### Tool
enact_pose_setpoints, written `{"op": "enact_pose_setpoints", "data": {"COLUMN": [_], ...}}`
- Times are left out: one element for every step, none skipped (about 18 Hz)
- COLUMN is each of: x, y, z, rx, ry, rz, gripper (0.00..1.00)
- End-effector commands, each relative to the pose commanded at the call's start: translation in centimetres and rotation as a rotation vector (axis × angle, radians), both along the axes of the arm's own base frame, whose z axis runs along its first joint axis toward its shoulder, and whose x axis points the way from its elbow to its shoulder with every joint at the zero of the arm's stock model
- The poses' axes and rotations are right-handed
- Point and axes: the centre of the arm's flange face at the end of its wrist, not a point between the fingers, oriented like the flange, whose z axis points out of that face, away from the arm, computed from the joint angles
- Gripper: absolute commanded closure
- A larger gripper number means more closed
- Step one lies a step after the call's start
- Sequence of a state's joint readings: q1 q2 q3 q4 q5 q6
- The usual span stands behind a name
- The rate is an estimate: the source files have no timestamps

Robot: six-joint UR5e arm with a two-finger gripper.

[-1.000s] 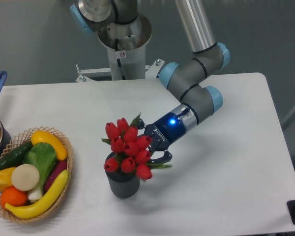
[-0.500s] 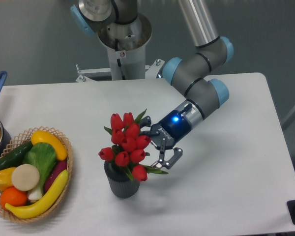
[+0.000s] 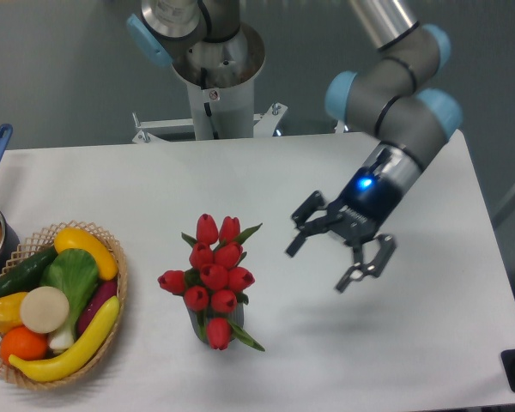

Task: Insert the flowers into the vase
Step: 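Withdraw the open gripper up and away from the tulips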

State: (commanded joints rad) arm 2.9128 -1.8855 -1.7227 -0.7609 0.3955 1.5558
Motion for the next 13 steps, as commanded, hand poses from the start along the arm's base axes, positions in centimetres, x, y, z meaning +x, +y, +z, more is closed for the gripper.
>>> {"op": "enact_pose_setpoints", "data": {"x": [-0.4, -0.5, -0.7, -1.1, -1.3, -1.4, -1.2, -0.7, -0.1, 0.4, 0.6, 0.7, 0.8], "y": [-1.1, -2.0, -3.4, -5.1, -6.4, -7.0, -7.4, -7.7, -8.1, -8.6, -9.1, -9.4, -9.9], "z": [0.9, 1.9, 3.7, 5.0, 5.6, 5.6, 6.3, 6.9, 7.7, 8.2, 8.8, 9.1, 9.2], "rx": [-0.009, -0.014, -0.034, -0.077, -0.122, -0.159, -0.183, -0.217, -0.267, -0.331, -0.388, -0.442, -0.492], "ry": [-0.024, -0.036, -0.004, 0.031, 0.058, 0.074, 0.091, 0.113, 0.145, 0.172, 0.201, 0.213, 0.212], "rz": [0.04, 0.07, 0.111, 0.161, 0.2, 0.225, 0.245, 0.265, 0.293, 0.328, 0.358, 0.384, 0.403], "gripper": [0.0, 0.0, 0.0, 0.0, 0.0, 0.0, 0.0, 0.0, 0.0, 0.0, 0.0, 0.0, 0.0]}}
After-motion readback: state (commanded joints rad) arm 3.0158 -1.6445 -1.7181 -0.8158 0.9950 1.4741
